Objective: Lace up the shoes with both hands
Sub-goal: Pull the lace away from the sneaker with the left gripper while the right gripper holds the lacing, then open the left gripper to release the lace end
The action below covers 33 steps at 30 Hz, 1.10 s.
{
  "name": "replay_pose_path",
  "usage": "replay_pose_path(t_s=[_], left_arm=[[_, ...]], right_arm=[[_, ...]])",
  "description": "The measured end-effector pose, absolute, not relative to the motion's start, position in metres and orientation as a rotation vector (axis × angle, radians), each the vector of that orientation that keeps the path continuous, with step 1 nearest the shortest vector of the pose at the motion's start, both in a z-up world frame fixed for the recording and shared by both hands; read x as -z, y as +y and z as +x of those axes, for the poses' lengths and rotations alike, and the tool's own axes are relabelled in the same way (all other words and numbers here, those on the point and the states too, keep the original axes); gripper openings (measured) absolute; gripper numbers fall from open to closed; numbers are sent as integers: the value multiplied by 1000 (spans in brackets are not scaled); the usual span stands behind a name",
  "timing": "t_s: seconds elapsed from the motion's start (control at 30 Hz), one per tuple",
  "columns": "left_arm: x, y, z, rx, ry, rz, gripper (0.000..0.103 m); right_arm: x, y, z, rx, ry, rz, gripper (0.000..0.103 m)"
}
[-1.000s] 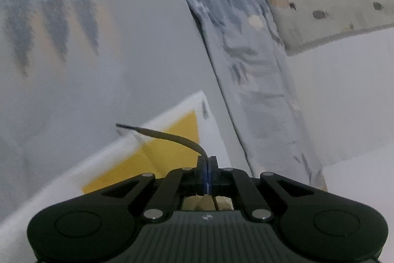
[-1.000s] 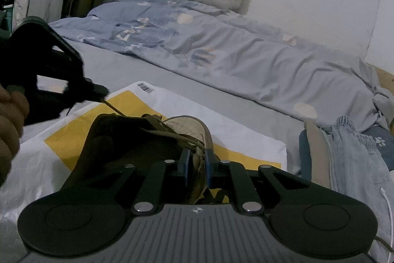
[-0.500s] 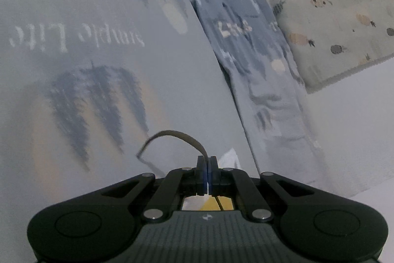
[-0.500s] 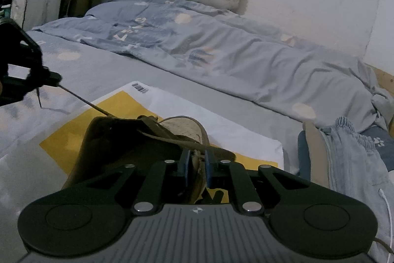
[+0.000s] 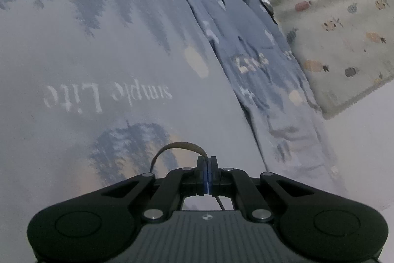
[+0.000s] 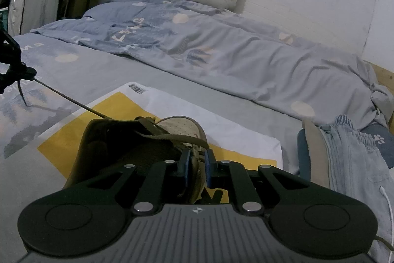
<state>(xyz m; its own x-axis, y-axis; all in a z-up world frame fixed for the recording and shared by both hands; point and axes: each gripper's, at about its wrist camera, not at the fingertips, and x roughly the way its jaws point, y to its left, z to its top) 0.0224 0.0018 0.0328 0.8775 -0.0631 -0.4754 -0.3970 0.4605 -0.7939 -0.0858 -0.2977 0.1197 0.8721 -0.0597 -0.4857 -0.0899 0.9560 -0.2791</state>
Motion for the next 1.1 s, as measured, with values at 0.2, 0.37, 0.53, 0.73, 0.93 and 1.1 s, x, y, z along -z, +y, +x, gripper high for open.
replay_pose_path(t_s=[0.2,0.37,0.53,0.73,0.93,1.1], left_arm=[[-35,12,19,-252,460,-1081,0],[-36,16,18,-259,450,-1083,0],[-36,17,20,-261,464,-1072,0],[-39,13,22,-265,482,-1042,0],[-50,5,19,-342,473,-950,42],[-64,-4,14,-412,447,-864,65]], right_arm=[[-120,-299,-86,-13,514,-298,10],[-120,-299,-86,-13,513,-296,10],[-120,-298,-86,-12,514,-299,10],[-123,-296,-89,-13,503,-305,10],[-130,-295,-98,-45,468,-273,10],[-141,-292,-113,-91,404,-257,21]])
